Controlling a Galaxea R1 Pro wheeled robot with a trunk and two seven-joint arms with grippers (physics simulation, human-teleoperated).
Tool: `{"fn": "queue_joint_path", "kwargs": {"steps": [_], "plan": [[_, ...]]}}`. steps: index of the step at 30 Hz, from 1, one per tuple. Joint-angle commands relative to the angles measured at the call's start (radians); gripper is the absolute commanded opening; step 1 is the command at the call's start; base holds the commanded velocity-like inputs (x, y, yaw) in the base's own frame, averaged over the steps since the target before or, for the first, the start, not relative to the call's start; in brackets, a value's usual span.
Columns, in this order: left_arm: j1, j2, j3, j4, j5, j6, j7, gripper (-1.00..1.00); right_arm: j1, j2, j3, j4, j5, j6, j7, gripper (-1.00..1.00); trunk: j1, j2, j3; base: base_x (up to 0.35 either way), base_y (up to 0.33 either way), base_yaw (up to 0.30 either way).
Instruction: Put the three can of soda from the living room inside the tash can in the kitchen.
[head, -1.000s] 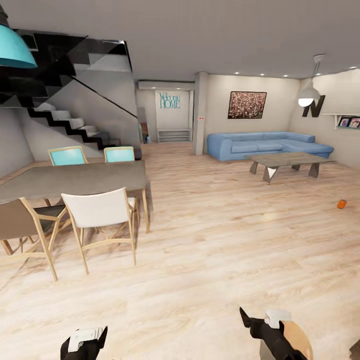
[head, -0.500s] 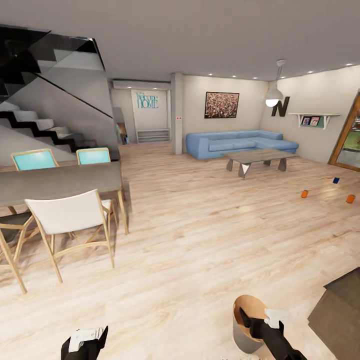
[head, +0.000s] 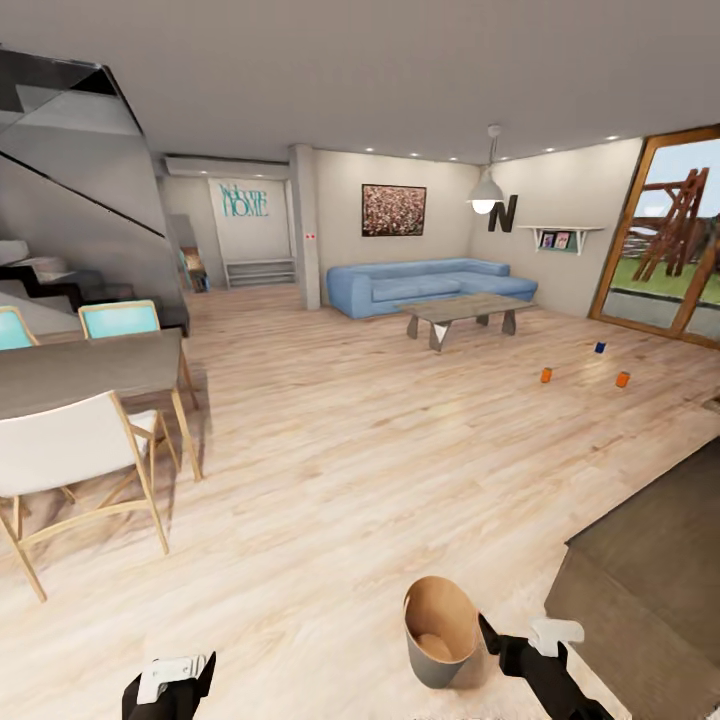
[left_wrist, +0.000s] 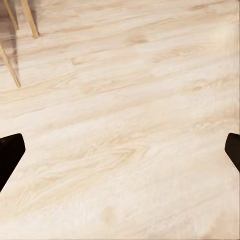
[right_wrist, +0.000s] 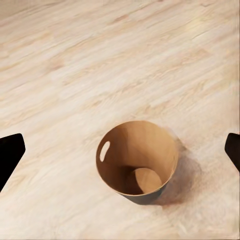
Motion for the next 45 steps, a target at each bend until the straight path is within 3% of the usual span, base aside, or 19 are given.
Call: {"fn": "queue_joint_path", "kwargs": {"steps": [1,8,20,32,45], "plan": [[0.0,0.0,0.0,0.0,0.0,0.0,0.0,1.0,0.0,0.0,0.0,0.0,0.0,-0.001,0.0,1.0,0.0,0.0,0.0,0.0,-0.119,-0.16],[-0.002,-0.002,0.0,0.001,0.0,0.001,-0.002,1.0,0.0,-0.001,0.002,0.004,0.003,0.008,-0.002,1.0,0.0,0.0,0.0,0.024,0.052,-0.061],[-0.002,-0.001,0.0,0.001,0.001,0.003,-0.004,1.0,0.0,0.0,0.001,0.005,-0.001,0.007,-0.001,1.0,0.0,0.0,0.001,0.112,0.289,-0.013],[-0.002,-0.002,-0.001,0.023,0.001,0.002,-0.006,1.0,0.0,-0.003,-0.003,0.005,-0.002,0.009,0.0,1.0,0.0,0.0,0.011,0.138,0.307,-0.184],[-0.002,-0.002,-0.003,0.043,0.003,0.001,-0.006,1.0,0.0,-0.001,-0.017,0.005,-0.001,0.01,0.093,1.0,0.0,0.0,0.023,0.206,0.278,-0.219]]}}
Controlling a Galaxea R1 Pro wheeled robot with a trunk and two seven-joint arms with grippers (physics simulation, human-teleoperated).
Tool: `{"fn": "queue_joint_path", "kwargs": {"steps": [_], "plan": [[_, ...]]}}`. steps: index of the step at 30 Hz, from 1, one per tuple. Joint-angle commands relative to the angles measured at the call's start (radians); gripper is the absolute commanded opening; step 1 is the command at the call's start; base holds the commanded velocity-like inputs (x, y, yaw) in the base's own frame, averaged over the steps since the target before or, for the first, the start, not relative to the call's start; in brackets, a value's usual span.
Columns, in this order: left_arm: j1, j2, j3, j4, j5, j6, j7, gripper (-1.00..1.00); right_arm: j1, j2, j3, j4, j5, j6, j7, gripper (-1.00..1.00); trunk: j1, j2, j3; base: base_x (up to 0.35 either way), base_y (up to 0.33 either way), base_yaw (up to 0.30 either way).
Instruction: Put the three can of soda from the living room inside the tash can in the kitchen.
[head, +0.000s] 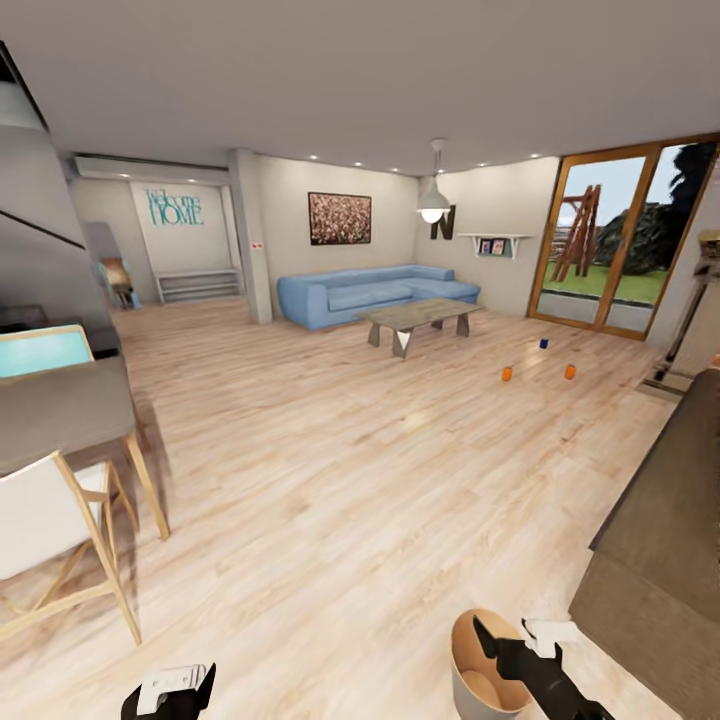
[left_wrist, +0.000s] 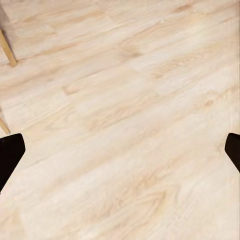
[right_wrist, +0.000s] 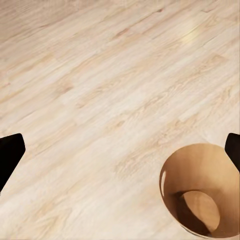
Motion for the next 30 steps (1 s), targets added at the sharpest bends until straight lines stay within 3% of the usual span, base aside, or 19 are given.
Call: {"fn": "queue_joint_path", "kwargs": {"steps": [1,10,30], "plan": [[0.0,0.0,0.0,0.0,0.0,0.0,0.0,1.0,0.0,0.0,0.0,0.0,0.0,0.0,0.002,1.0,0.0,0.0,0.001,0.241,0.249,-0.219],[0.001,0.0,0.0,-0.002,0.001,-0.001,0.0,1.0,0.0,0.001,-0.001,0.0,0.001,0.001,0.007,1.0,0.0,0.0,0.009,0.255,0.136,-0.219],[0.002,-0.001,-0.016,-0.001,0.002,-0.002,0.0,1.0,0.0,0.005,0.001,0.0,0.001,0.0,0.007,1.0,0.0,0.0,0.028,0.105,-0.164,-0.22]]}}
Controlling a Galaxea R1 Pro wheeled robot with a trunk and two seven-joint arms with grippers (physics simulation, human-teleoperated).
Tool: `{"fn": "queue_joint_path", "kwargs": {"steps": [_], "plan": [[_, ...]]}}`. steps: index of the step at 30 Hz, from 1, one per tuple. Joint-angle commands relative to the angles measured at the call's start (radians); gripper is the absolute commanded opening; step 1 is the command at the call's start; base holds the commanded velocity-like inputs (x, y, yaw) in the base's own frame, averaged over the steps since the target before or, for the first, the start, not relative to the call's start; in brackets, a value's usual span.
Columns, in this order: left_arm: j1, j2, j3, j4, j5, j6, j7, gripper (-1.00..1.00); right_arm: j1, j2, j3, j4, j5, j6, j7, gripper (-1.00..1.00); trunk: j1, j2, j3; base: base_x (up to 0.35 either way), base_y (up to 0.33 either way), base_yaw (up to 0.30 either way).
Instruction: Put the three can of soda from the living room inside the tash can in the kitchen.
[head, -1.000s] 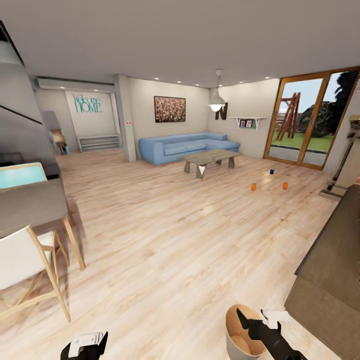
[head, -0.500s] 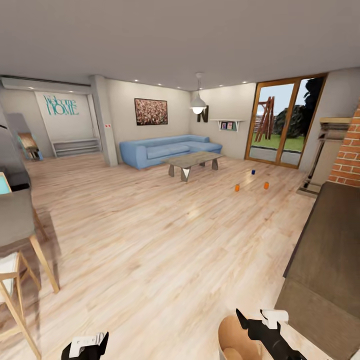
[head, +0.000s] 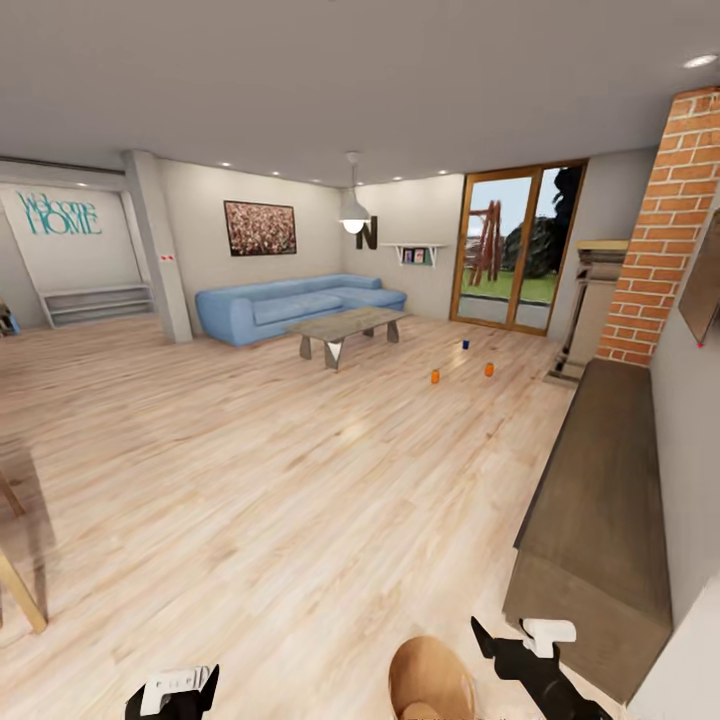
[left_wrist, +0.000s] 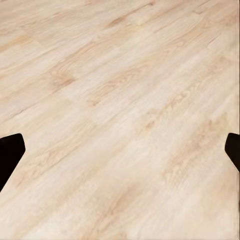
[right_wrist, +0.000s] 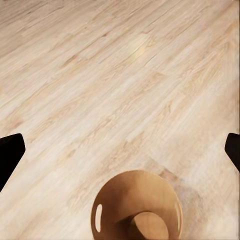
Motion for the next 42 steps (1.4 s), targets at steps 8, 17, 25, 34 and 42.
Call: {"fn": "queue_joint_path", "kwargs": {"steps": [8,17,25,34,42], "plan": [[0.0,0.001,0.0,0.0,0.001,0.0,0.0,1.0,0.0,0.003,0.001,0.0,-0.001,0.001,-0.002,1.0,0.0,0.0,0.005,-0.138,0.094,-0.116],[-0.001,0.0,-0.001,0.001,0.0,0.0,0.0,1.0,0.0,0.004,0.003,0.0,0.0,0.004,-0.006,1.0,0.0,0.0,-0.003,-0.128,0.229,-0.015],[0.0,-0.001,-0.001,0.002,-0.001,0.0,0.001,1.0,0.0,0.003,0.003,0.0,0.0,0.005,-0.007,1.0,0.0,0.0,-0.015,-0.013,0.057,-0.001],[0.0,-0.001,-0.023,0.002,-0.003,0.0,0.002,1.0,-0.001,0.001,0.0,0.0,0.0,0.005,-0.007,1.0,0.0,0.0,-0.03,0.034,-0.057,0.0],[0.0,-0.001,-0.034,0.002,-0.004,0.0,0.003,1.0,-0.001,0.003,0.0,0.0,0.0,0.005,-0.007,1.0,0.0,0.0,-0.042,0.12,-0.224,0.0]]}}
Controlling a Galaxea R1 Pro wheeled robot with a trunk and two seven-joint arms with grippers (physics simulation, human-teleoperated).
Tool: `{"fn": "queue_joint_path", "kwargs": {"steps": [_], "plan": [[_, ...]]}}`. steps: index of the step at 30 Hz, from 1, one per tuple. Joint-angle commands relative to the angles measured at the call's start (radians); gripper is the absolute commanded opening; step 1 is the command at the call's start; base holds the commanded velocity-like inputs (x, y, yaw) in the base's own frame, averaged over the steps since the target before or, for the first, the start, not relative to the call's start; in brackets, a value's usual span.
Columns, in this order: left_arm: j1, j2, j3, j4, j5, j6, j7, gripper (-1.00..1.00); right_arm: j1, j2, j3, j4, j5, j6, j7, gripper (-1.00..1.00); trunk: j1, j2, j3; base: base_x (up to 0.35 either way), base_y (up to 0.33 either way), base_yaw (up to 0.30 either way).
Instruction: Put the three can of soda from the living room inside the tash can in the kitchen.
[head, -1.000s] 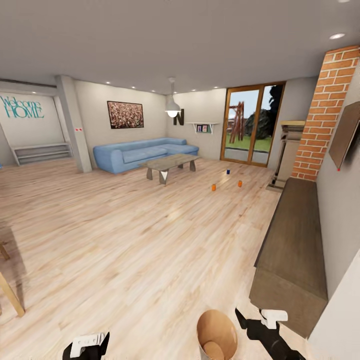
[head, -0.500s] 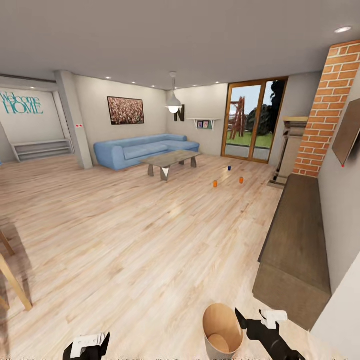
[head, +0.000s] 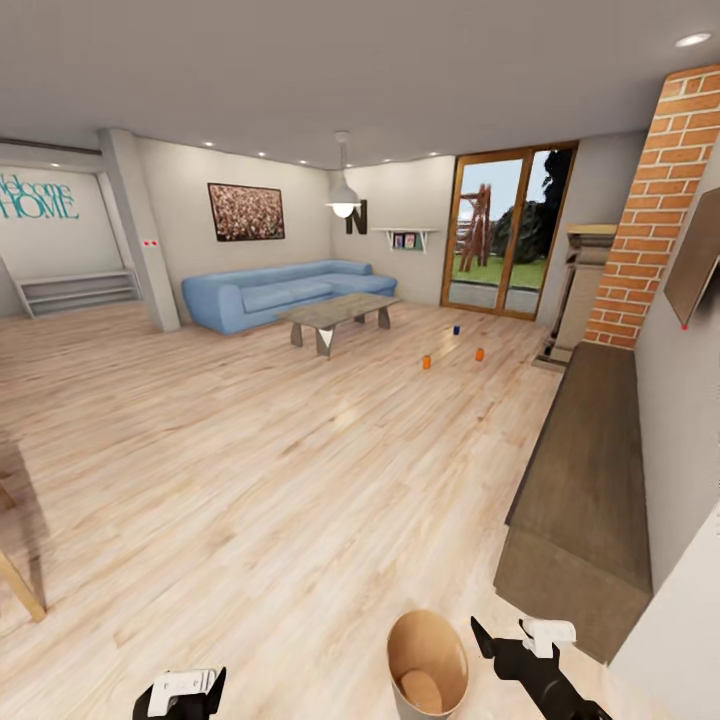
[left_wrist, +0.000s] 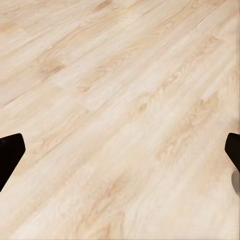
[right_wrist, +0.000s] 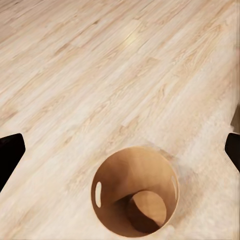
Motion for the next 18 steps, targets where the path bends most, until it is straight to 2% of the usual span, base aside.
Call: {"fn": "queue_joint_path", "kwargs": {"steps": [1,12,14,18], "plan": [[0.0,0.0,-0.001,0.0,0.0,0.0,0.0,1.0,0.0,0.0,0.0,0.0,0.0,0.0,0.0,1.0,0.0,0.0,-0.002,0.123,-0.255,0.0],[0.0,0.0,-0.001,0.0,0.0,0.0,0.0,1.0,0.0,0.001,0.001,0.0,0.001,-0.004,0.001,1.0,0.0,0.0,-0.019,0.112,-0.249,0.0],[-0.001,0.0,0.0,0.0,0.001,0.0,0.0,1.0,0.0,0.001,0.001,0.0,0.0,-0.004,0.001,1.0,0.0,0.0,-0.021,0.053,-0.125,0.0],[-0.001,0.0,0.001,-0.001,0.001,0.0,0.0,1.0,0.0,0.002,0.001,0.0,0.0,-0.003,0.001,1.0,0.0,0.0,-0.023,0.018,0.134,0.0]]}}
